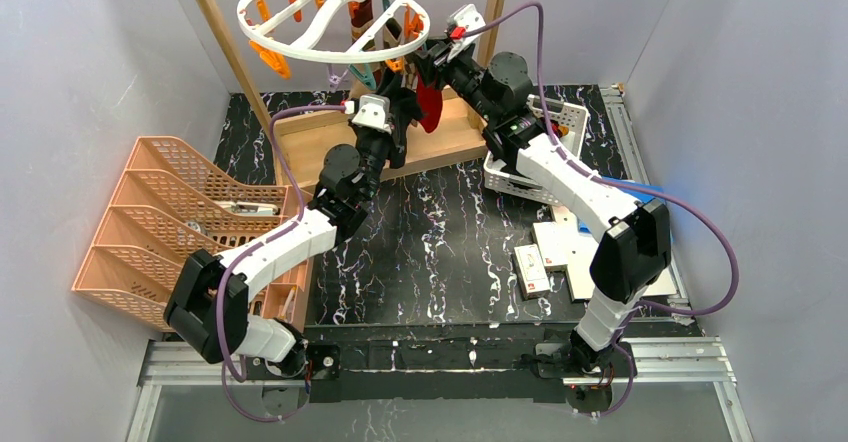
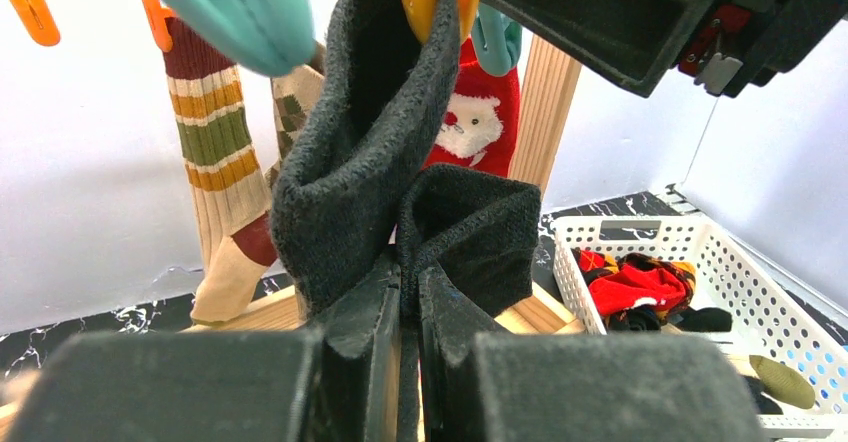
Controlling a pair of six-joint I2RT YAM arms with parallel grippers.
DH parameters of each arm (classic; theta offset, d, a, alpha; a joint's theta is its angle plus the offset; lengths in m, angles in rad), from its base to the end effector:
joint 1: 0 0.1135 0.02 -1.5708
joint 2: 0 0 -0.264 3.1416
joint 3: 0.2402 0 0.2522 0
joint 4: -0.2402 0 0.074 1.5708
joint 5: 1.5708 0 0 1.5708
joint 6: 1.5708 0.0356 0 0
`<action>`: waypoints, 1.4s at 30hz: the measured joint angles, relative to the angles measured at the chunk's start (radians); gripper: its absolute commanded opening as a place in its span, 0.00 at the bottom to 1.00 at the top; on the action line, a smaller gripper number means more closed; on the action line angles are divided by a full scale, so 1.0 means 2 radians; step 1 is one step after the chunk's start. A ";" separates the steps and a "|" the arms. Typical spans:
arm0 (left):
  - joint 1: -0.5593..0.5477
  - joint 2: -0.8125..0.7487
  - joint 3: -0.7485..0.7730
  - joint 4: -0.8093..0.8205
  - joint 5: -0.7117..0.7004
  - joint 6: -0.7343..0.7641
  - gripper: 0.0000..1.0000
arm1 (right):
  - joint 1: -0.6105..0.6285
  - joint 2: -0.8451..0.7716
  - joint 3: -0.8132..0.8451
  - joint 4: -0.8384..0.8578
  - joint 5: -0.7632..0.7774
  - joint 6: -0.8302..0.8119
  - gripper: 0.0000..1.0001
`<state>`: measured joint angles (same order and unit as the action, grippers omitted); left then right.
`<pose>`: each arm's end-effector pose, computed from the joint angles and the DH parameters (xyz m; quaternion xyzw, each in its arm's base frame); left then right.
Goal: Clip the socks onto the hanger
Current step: Open the clamp at the hanger.
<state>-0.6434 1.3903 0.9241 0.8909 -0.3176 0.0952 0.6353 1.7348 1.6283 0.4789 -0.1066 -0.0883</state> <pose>0.2600 -0.1811 0.3611 0.0693 0.5472 -0.1420 0.8219 0.3317 0.2493 0.4474 -0.2405 0.5111 0.2517 0.7859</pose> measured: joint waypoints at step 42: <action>0.000 0.012 0.027 -0.004 0.044 -0.047 0.00 | 0.000 -0.005 0.031 -0.056 0.017 0.111 0.01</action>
<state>-0.6434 1.4151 0.9783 0.8825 -0.2298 0.0017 0.6357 1.7248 1.6901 0.3676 -0.0731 0.1333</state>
